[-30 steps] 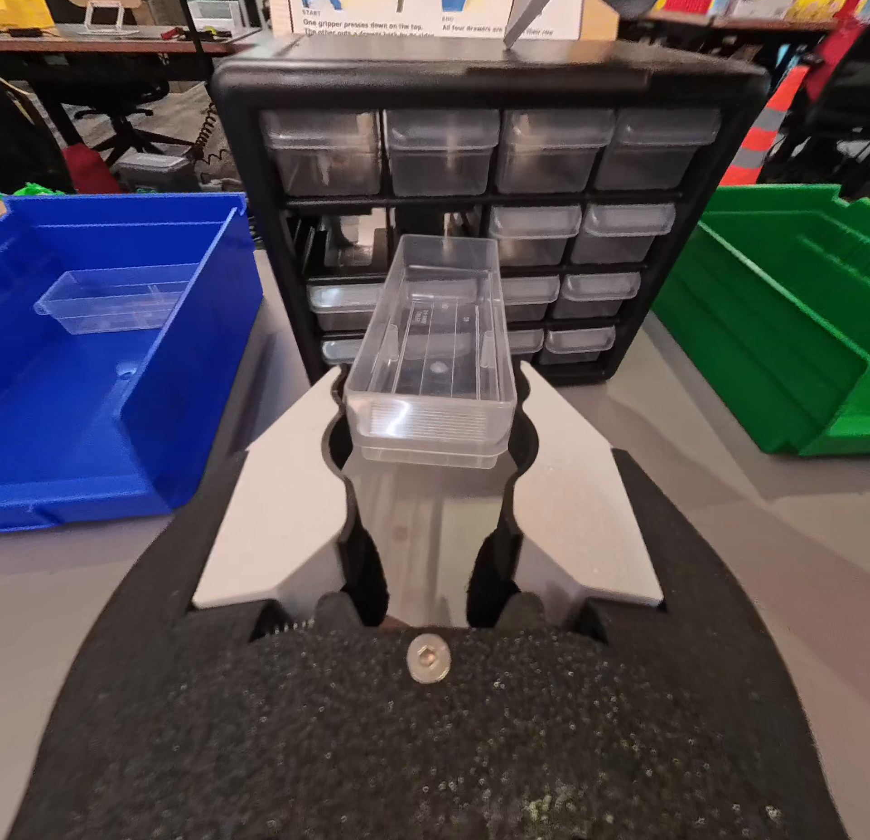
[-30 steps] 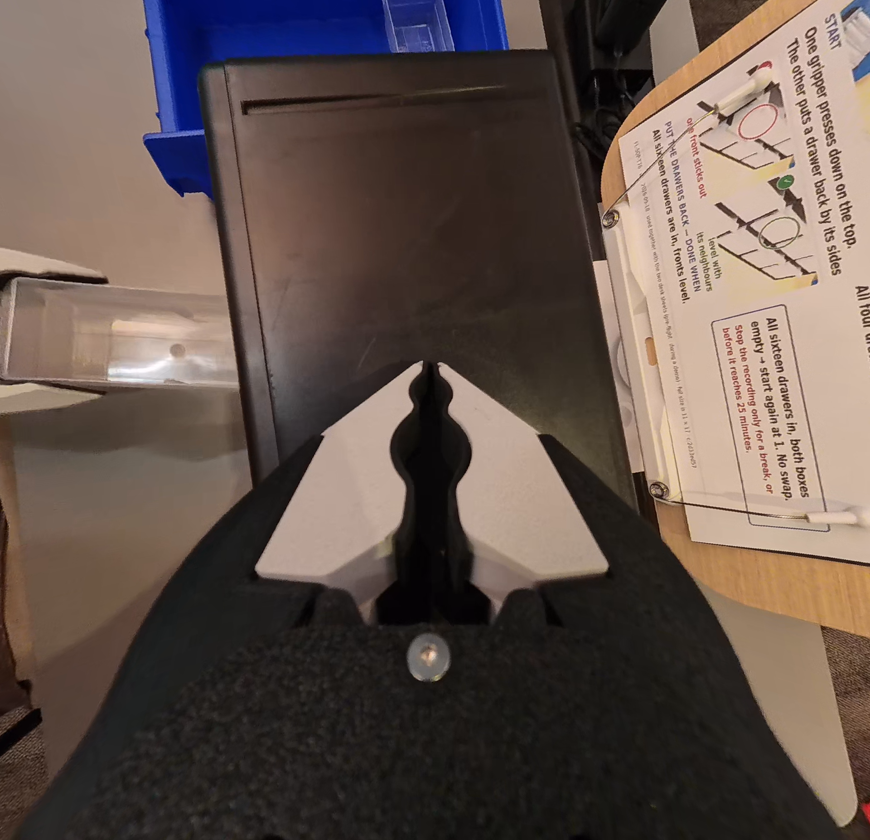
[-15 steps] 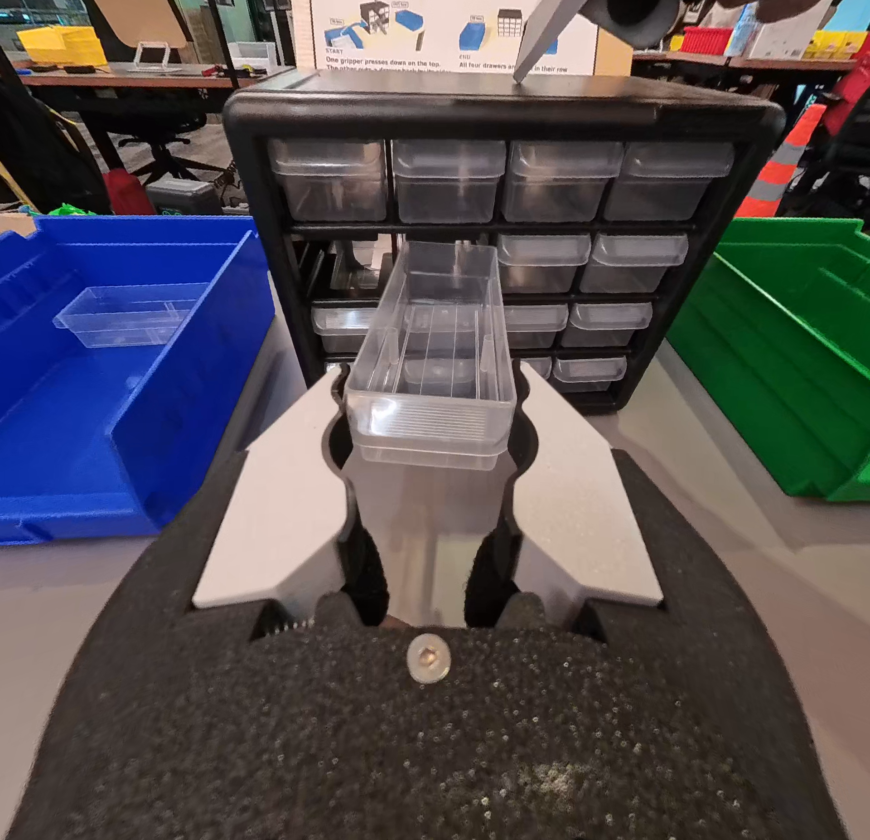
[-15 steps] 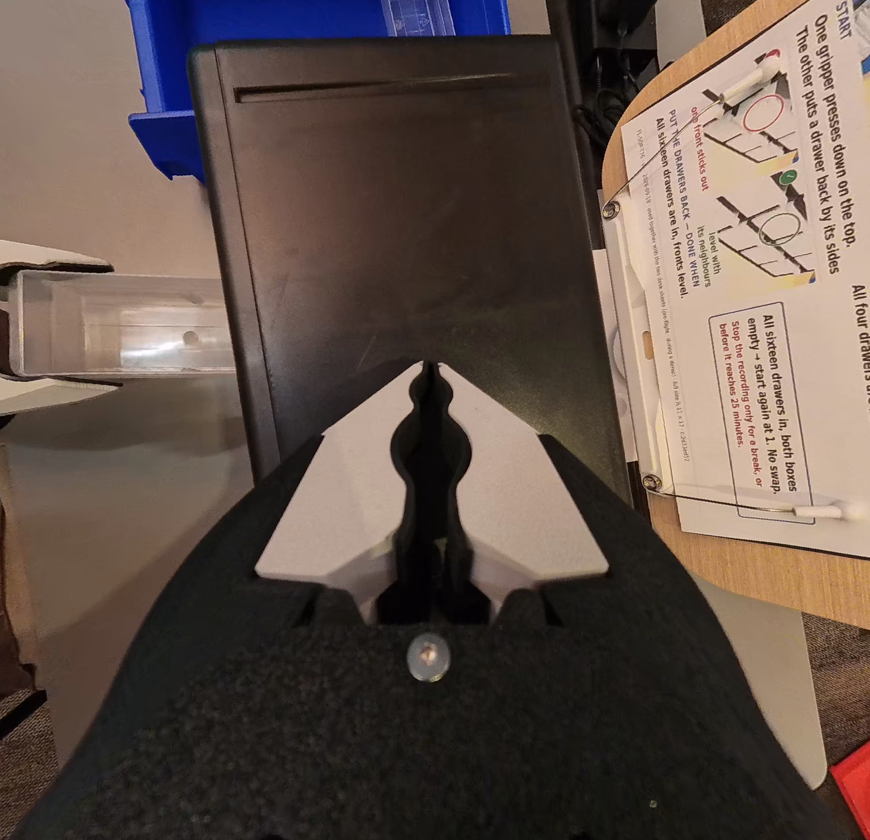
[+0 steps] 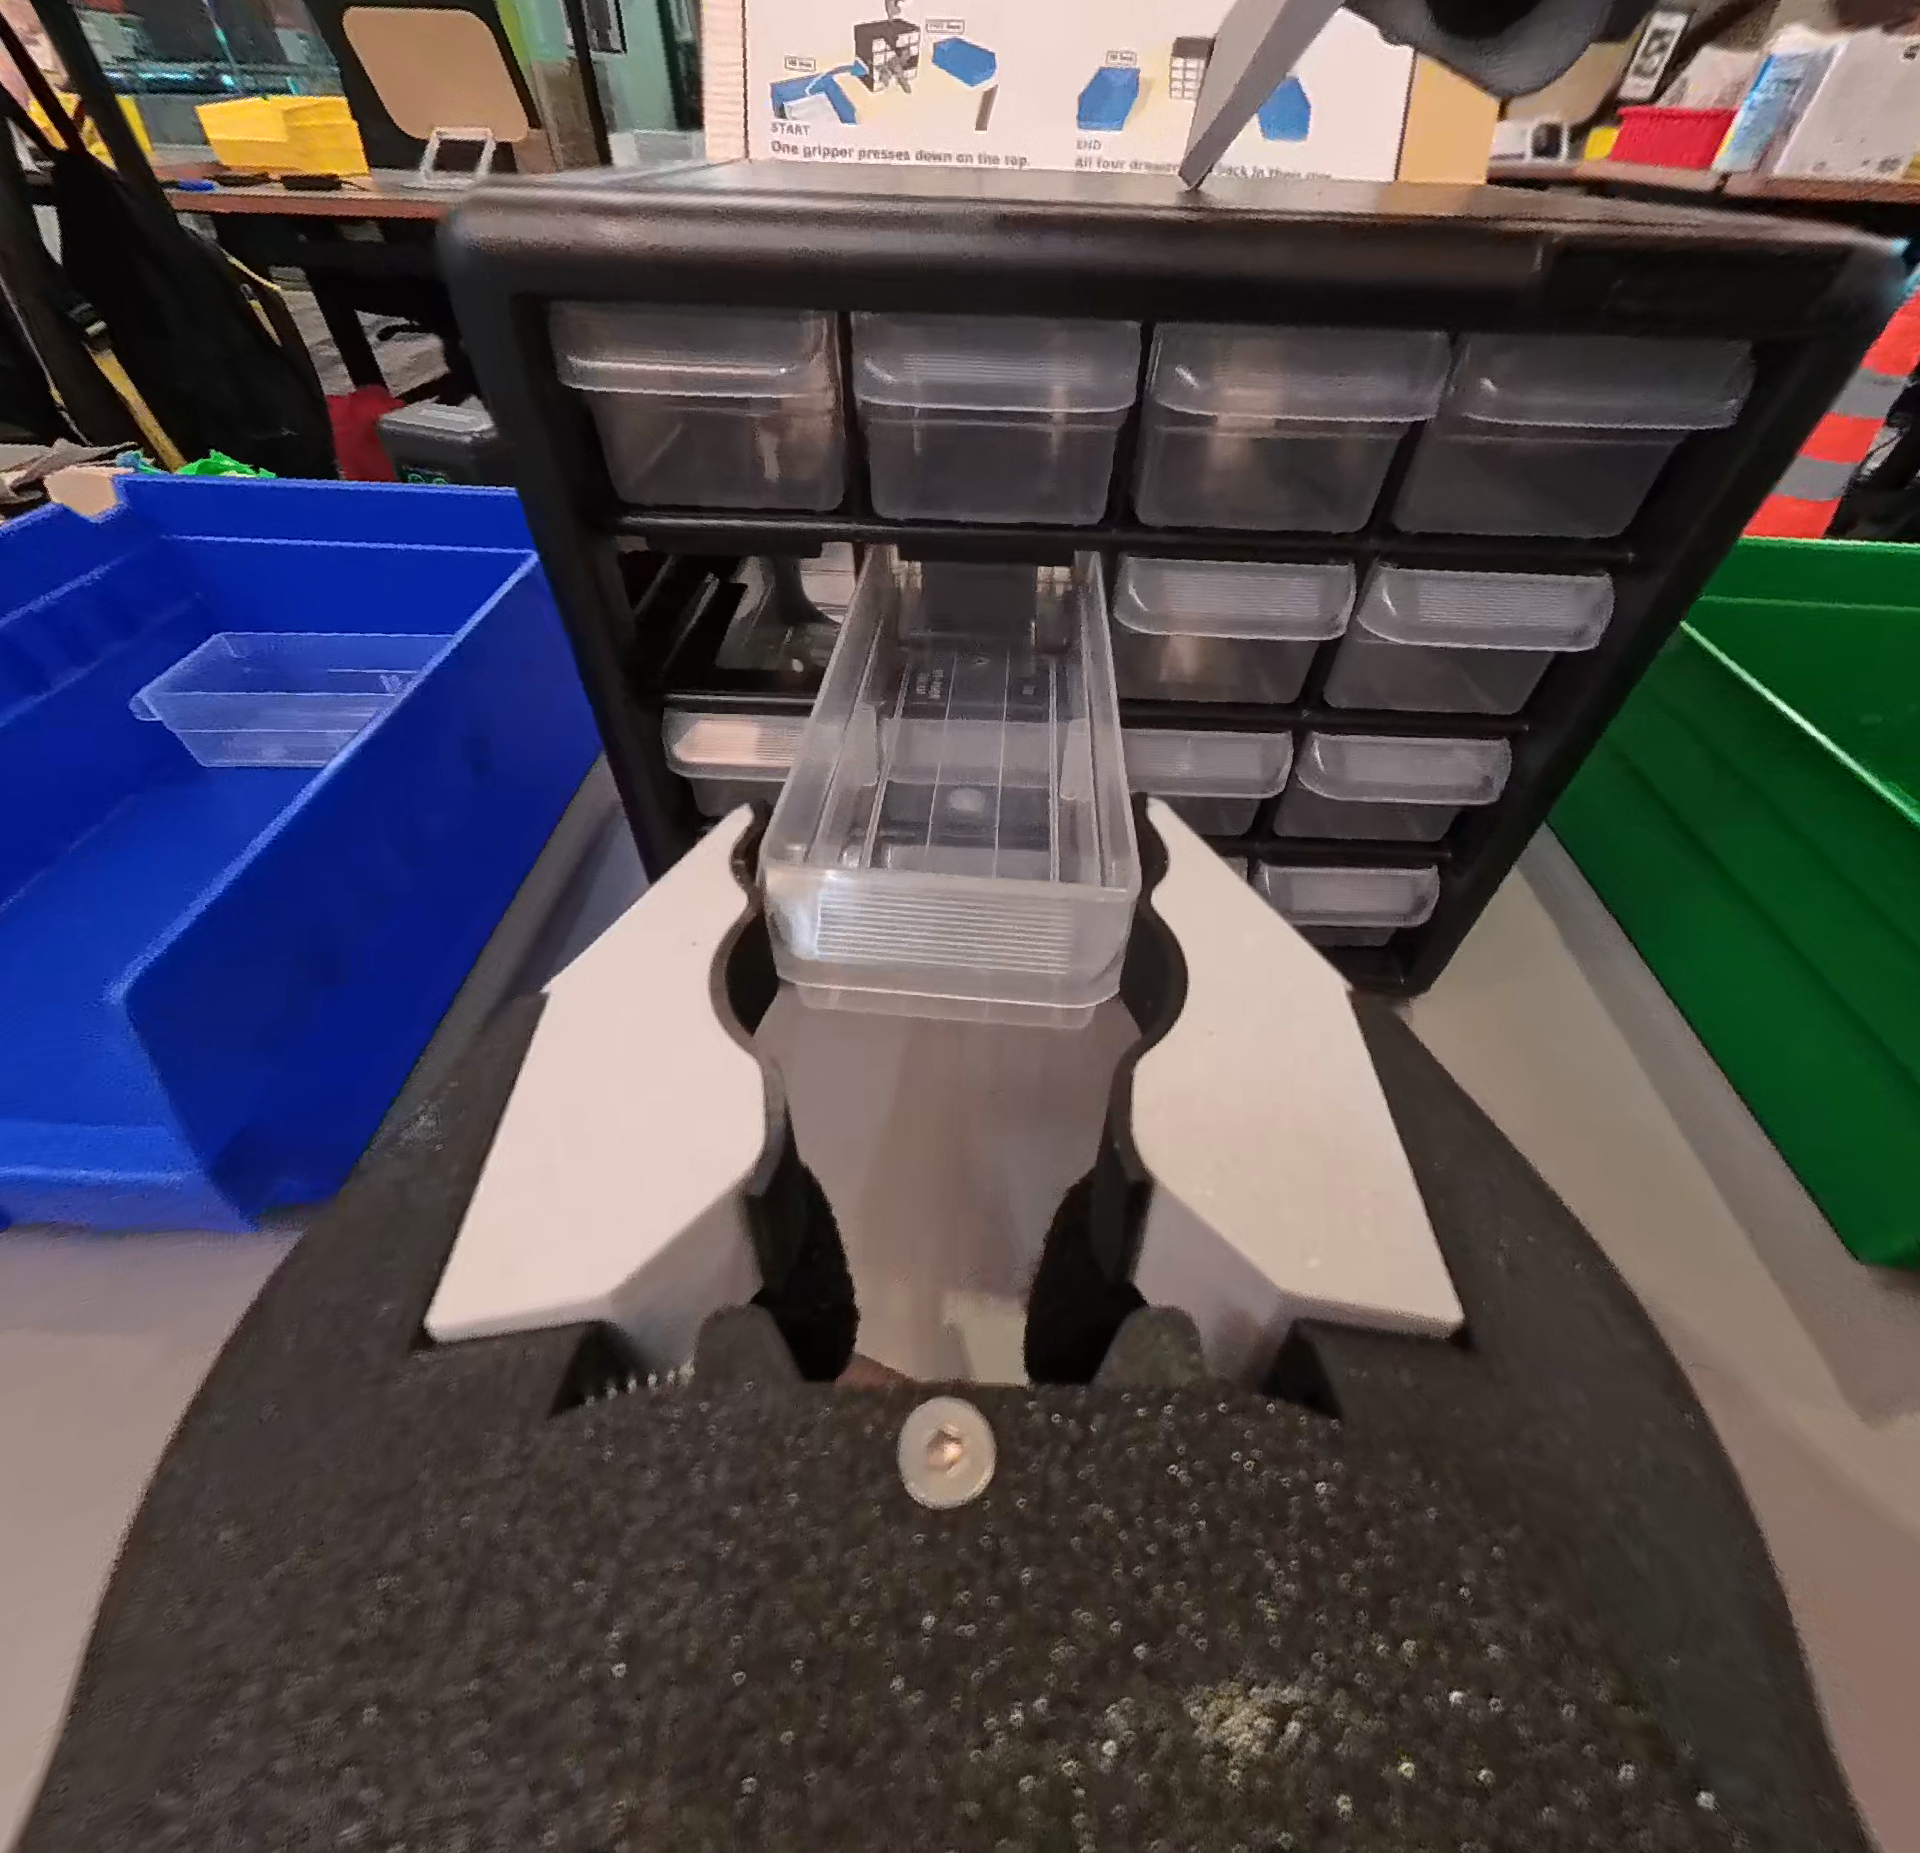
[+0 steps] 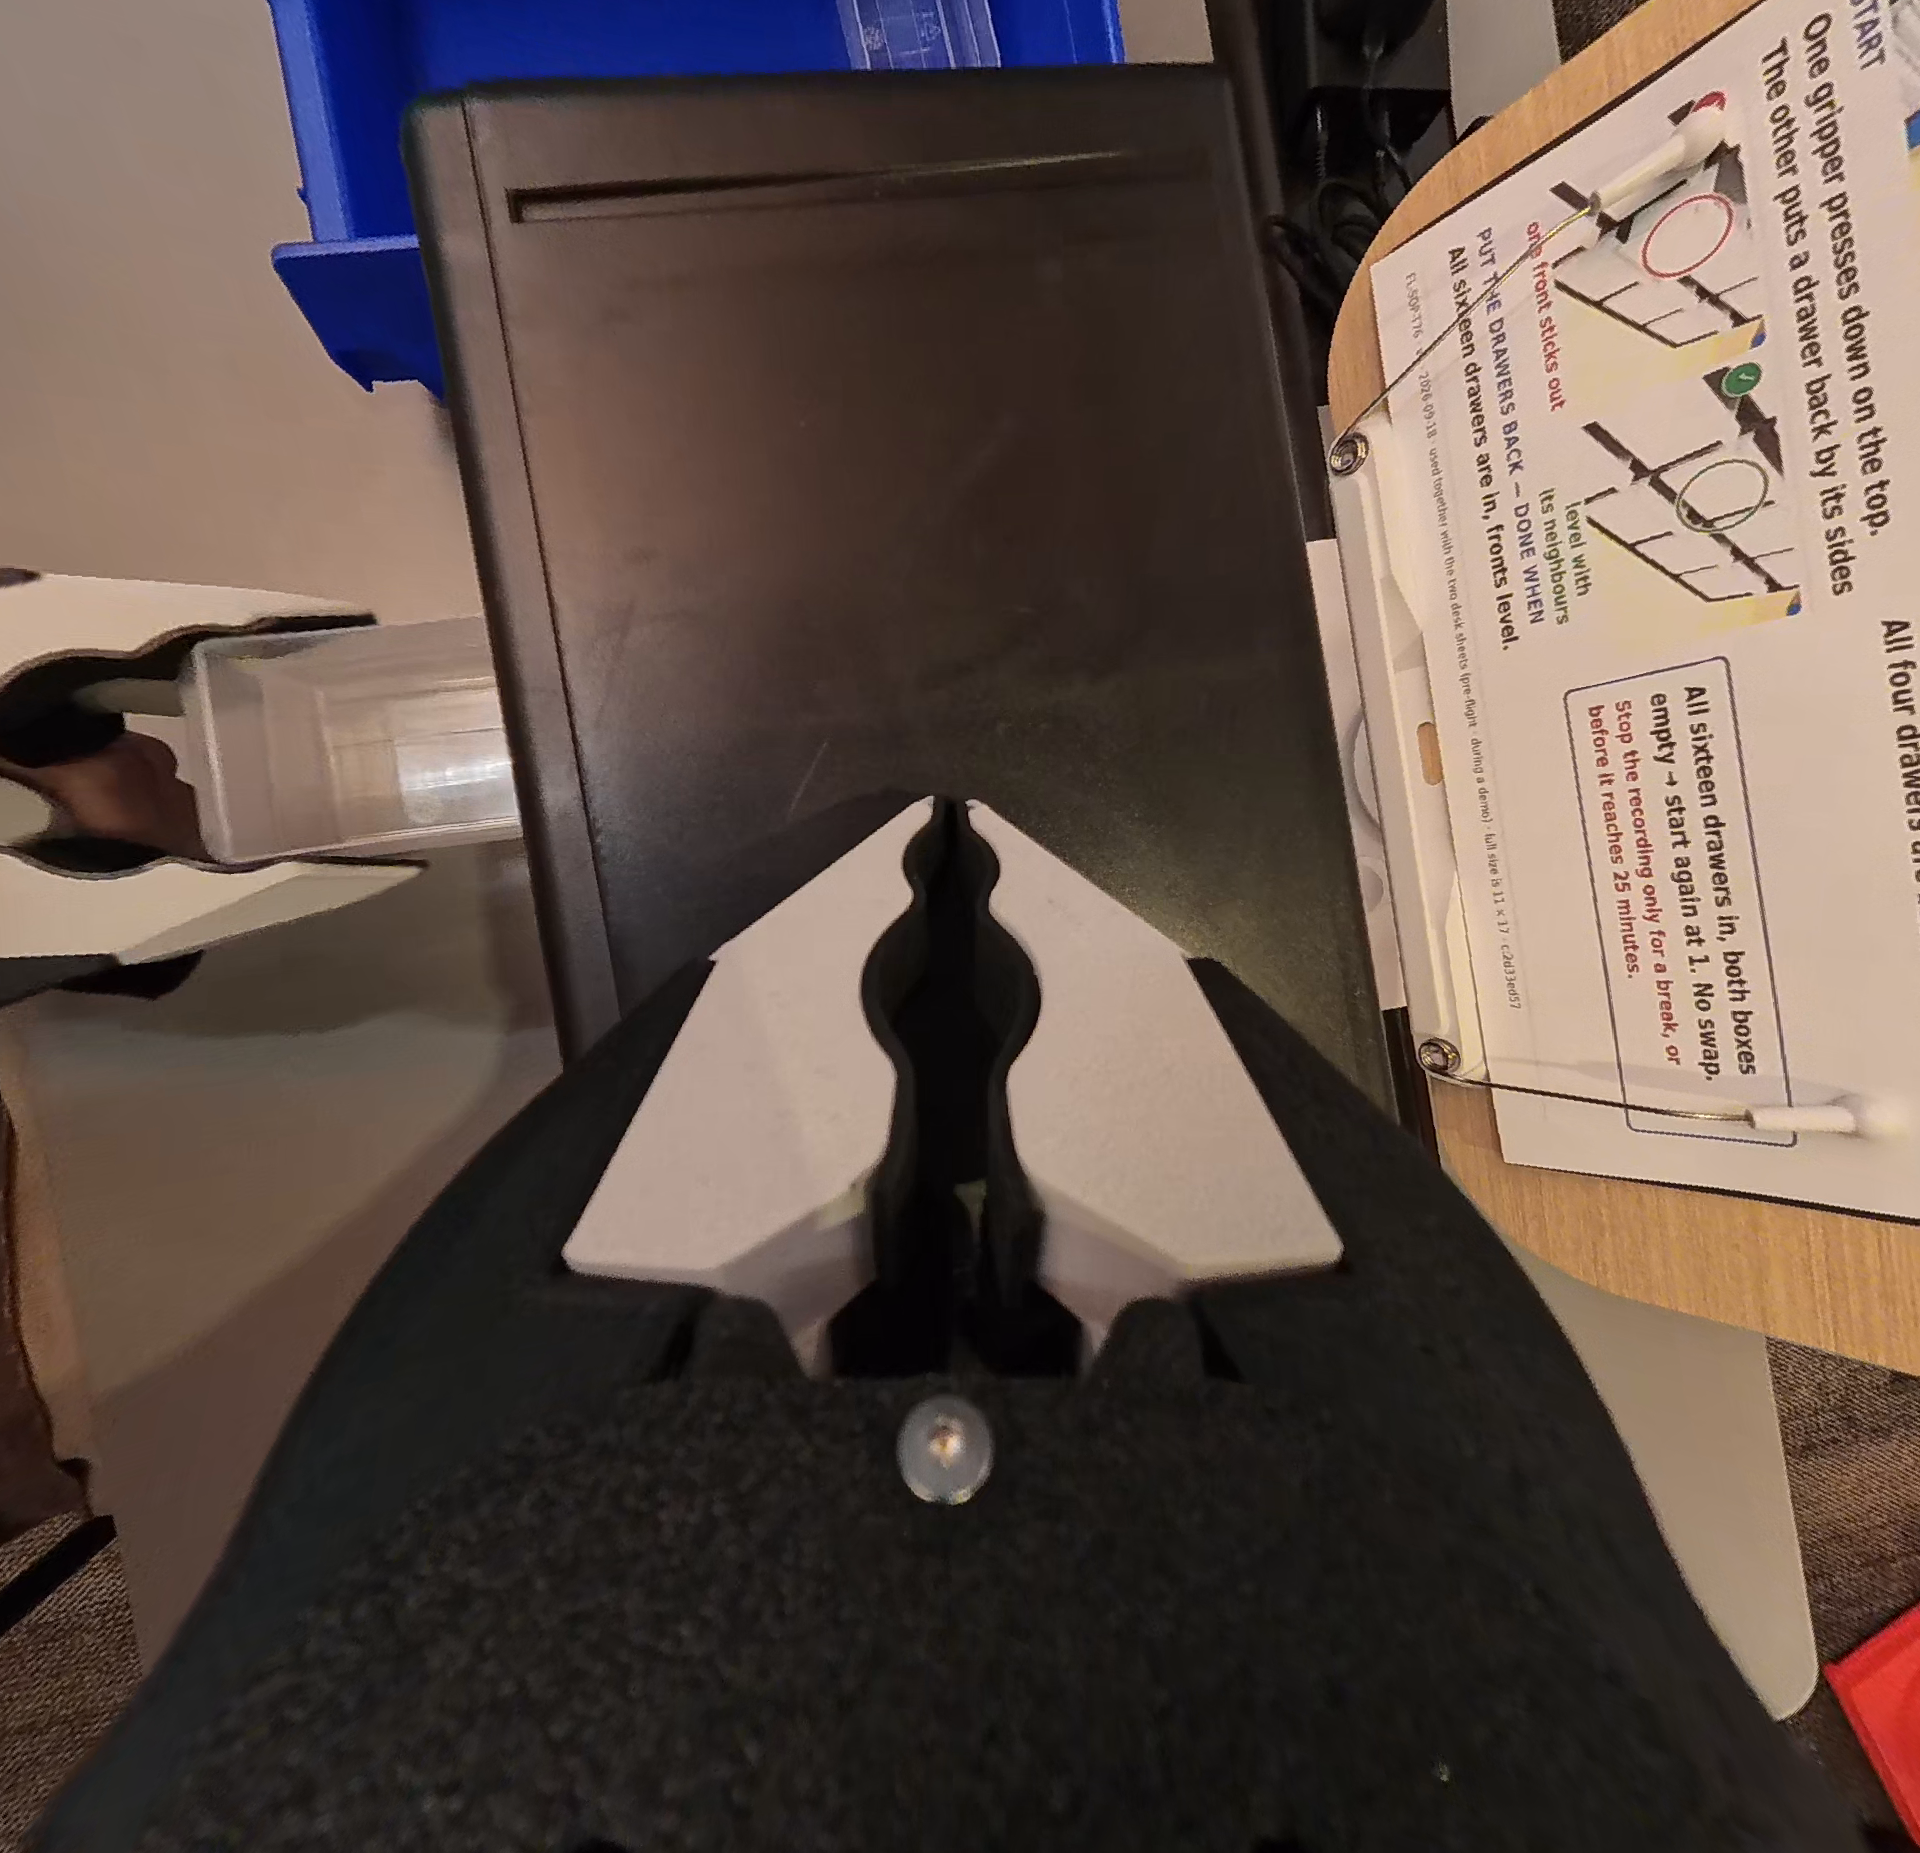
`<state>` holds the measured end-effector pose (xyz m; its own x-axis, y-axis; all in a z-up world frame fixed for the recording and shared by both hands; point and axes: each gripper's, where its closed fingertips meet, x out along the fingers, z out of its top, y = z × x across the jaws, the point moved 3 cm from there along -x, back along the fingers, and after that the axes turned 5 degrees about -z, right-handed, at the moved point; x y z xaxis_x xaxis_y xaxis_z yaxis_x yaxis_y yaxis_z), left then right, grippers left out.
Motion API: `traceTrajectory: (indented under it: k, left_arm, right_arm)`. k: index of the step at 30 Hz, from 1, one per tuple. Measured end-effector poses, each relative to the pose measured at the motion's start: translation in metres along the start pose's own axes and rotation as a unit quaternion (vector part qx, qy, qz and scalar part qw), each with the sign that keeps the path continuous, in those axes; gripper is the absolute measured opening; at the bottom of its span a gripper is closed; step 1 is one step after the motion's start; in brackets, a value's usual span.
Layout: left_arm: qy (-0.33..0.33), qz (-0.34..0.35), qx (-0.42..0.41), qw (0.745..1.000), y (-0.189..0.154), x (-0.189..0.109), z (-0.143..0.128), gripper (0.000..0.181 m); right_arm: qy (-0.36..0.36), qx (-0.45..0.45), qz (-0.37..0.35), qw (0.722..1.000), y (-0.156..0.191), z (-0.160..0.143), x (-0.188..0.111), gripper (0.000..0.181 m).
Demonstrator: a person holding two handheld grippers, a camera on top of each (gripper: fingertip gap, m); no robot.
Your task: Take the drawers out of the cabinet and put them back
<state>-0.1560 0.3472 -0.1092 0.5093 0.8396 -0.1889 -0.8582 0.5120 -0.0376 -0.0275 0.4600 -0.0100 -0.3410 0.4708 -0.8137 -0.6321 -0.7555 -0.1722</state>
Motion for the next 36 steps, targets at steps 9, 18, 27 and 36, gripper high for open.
traceTrajectory:
  k: [9, 18, 27, 36]
  left_arm:
    - [-0.024, 0.005, -0.001, 1.0, 0.001, 0.035, 0.007, 0.066]
    - [-0.019, 0.007, 0.014, 1.0, 0.002, 0.066, 0.015, 0.066]
    - [-0.047, -0.024, 0.012, 0.999, -0.005, 0.037, 0.007, 0.066]
    - [-0.038, -0.028, 0.014, 0.999, -0.002, 0.043, 0.006, 0.066]
  right_arm:
    - [0.003, -0.001, 0.001, 1.0, 0.0, 0.0, 0.0, 0.0]
    - [0.002, -0.001, -0.001, 1.0, 0.0, 0.0, 0.0, 0.0]
    - [-0.003, 0.003, 0.005, 1.0, -0.001, 0.0, 0.0, 0.0]
    - [-0.001, 0.005, 0.001, 1.0, -0.001, 0.0, 0.0, 0.0]
